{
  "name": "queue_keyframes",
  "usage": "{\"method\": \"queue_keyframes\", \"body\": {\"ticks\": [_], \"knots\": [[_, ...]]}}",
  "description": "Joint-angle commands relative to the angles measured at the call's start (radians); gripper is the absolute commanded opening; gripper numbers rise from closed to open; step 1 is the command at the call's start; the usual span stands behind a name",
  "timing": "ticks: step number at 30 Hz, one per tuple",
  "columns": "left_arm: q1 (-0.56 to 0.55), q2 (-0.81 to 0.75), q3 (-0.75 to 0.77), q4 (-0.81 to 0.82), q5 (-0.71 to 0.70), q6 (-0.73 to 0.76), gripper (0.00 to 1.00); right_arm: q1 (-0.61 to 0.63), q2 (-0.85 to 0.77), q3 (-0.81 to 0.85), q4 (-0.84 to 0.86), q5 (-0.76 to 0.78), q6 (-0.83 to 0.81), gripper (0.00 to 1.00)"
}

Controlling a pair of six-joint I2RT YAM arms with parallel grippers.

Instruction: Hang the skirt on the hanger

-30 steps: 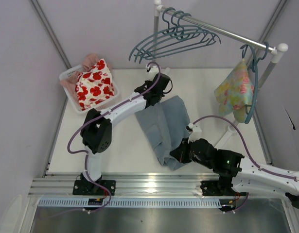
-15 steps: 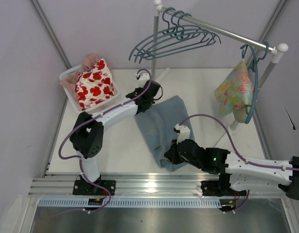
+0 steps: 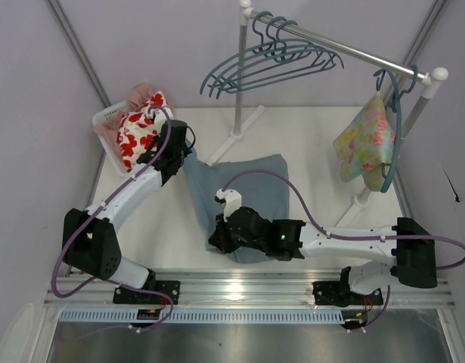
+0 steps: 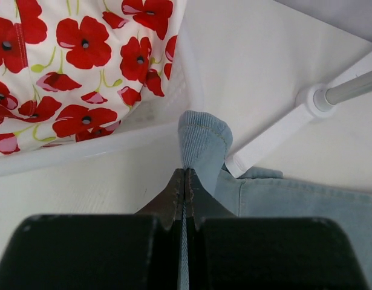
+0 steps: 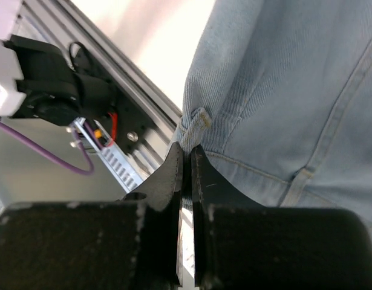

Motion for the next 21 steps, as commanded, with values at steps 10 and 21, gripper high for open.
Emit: {"method": "queue_keyframes", "body": {"ticks": [10, 21], "knots": [[-0.188, 0.191, 0.255, 0.042, -0.028, 0.108, 0.00, -0.011, -0.245, -0.145, -0.012, 0.169, 0.067, 0.00], [-0.388, 0.448, 0.581, -0.045, -0.103, 0.082, 0.00, 0.030, -0.568, -0.377, -0.204, 0.298, 0.249, 0.00]]}}
